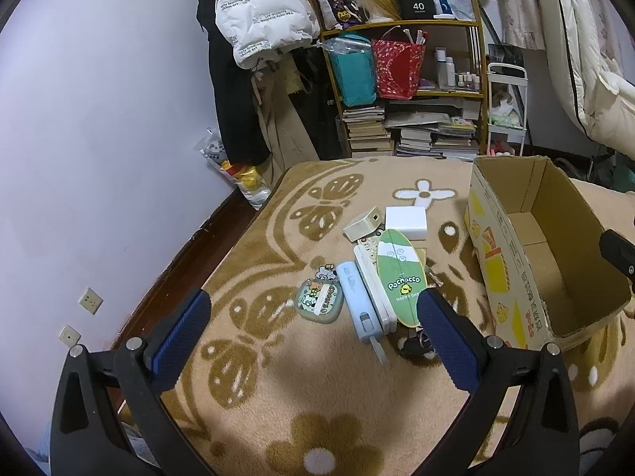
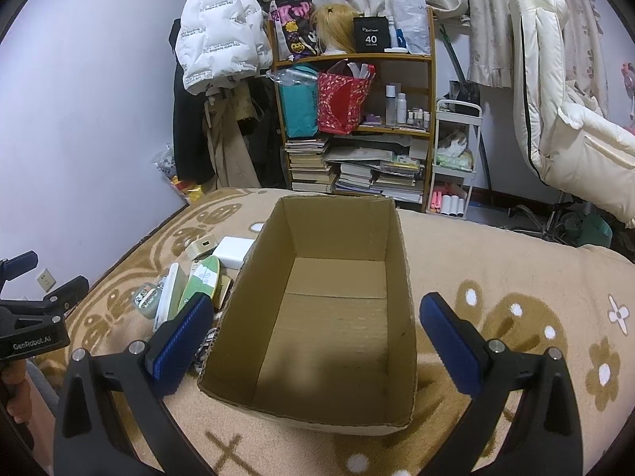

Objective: Organize rigid objects

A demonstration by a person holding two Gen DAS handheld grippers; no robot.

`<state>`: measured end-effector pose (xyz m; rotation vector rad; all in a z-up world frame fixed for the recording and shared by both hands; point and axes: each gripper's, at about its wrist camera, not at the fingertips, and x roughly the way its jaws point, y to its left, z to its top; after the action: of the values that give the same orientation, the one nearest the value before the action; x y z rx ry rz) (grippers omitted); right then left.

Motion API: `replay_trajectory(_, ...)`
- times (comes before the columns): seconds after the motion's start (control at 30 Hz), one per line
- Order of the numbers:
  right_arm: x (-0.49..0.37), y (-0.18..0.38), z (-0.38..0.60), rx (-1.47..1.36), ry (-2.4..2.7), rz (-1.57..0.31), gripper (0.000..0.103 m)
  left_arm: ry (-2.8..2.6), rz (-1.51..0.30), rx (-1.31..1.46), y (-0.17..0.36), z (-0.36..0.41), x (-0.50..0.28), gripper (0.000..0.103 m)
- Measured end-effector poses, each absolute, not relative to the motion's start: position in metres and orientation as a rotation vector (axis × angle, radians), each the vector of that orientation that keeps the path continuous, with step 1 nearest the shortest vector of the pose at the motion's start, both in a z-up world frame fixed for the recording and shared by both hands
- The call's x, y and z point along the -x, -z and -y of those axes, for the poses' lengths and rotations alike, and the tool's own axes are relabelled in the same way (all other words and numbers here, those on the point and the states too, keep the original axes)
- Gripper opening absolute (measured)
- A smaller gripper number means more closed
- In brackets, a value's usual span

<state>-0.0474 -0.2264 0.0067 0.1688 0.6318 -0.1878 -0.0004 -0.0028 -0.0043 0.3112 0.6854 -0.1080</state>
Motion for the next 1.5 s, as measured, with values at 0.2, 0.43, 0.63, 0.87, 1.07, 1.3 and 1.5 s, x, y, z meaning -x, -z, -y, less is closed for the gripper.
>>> replay_trajectory(0.2,0.0502,-0.0002,0.2258,-0.165,0.187,-0.628,0.103,0.107,-0.684,-0.314,0.0043,0.0034,0.0012,0.103)
replay_trajectory(0.43,0.0499,0.0001,0.2254,-0.164,0.186,-0.629,0.103,0.109,-0.685,-0.317,0.0047,0.0035,0.0011,0.103)
replay_trajectory(0.63,0.0497,0.0002,0.2252,-0.165,0.185,-0.629,0.103,0.108,-0.685,-0.317,0.0045,0.0036,0.0013,0.103)
replay_trajectory(0.87,0.0494,0.0,0.2251,-0.163,0.189,-0.631,0.103,0.109,-0.687,-0.32,0.0049,0.0029,0.0018,0.103)
replay_trajectory(1.07,0.0492,-0.0002,0.2252,-0.162,0.188,-0.632,0.103,0.108,-0.689,-0.322,0.005,0.0032,0.0013,0.103)
replay_trajectory(1.3,0.0491,0.0002,0.2252,-0.161,0.189,-0.636,0.103,0.109,-0.691,-0.321,0.0051,0.003,0.0016,0.103)
replay_trajectory(1.5,0.0502,0.002,0.2253,-0.163,0.192,-0.641,0.103,0.115,-0.711,-0.324,0.0082,0.0034,-0.0012,0.103)
